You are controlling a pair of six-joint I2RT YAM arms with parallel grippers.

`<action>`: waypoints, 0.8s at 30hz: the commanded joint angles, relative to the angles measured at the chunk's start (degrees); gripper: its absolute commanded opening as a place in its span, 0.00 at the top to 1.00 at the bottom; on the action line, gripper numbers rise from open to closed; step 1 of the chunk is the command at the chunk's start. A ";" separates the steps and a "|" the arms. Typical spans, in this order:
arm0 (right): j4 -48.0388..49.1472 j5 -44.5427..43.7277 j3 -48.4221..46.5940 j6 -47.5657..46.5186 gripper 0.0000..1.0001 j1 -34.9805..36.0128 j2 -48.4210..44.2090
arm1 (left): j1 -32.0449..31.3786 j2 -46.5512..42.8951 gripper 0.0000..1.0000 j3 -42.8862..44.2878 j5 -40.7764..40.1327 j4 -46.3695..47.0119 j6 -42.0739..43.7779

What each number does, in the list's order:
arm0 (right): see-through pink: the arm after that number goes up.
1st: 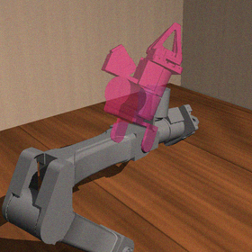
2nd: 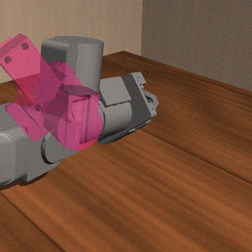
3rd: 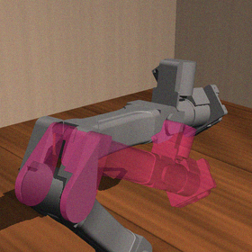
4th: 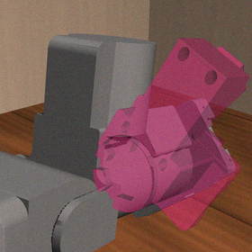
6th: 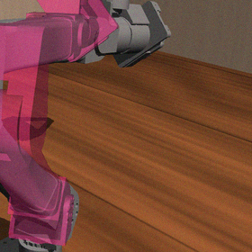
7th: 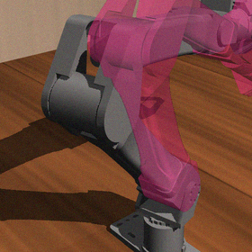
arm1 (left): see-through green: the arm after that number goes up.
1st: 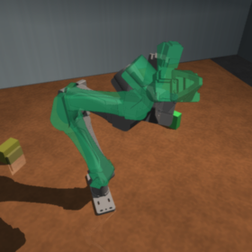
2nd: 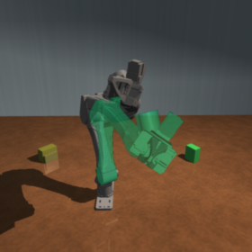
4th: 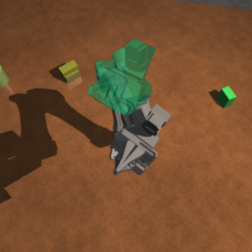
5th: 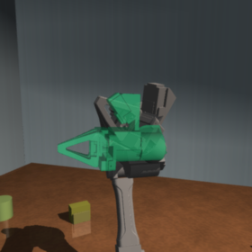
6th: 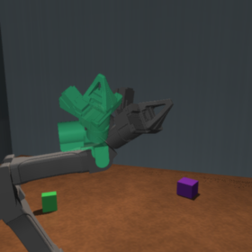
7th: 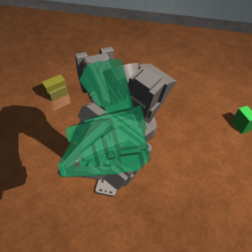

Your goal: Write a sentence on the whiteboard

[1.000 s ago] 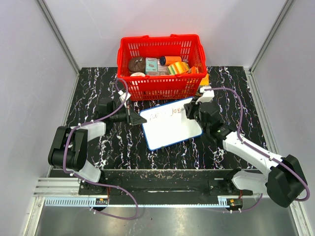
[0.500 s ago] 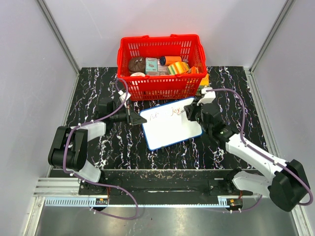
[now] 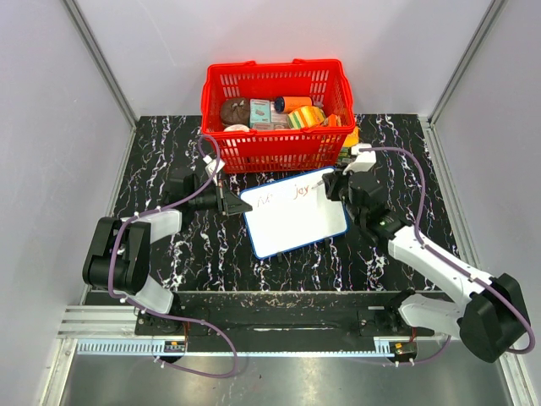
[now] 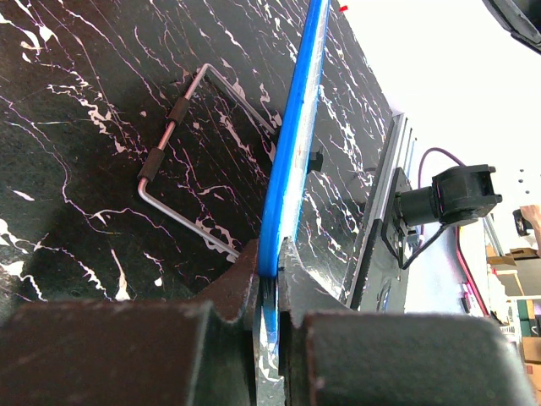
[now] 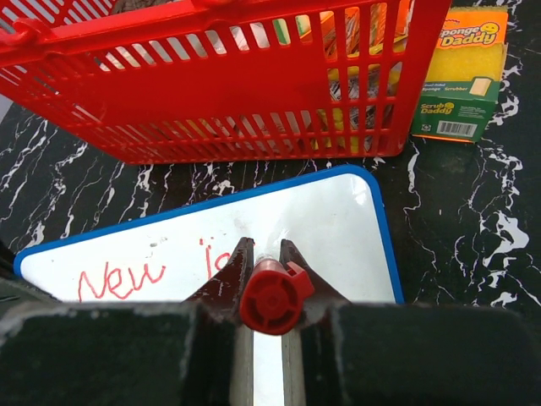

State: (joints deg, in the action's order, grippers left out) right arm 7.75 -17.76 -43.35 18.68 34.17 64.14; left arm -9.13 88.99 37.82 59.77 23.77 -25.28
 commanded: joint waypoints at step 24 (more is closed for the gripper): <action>5.96 -2.63 -3.67 -0.84 1.00 -1.30 4.94 | -0.54 -0.05 1.00 -0.65 -6.59 0.49 6.12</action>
State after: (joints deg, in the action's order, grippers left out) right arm 11.03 -18.79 -44.69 18.39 33.36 68.38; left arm -9.17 88.99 37.82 59.77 23.77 -25.30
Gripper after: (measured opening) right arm 0.154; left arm 0.080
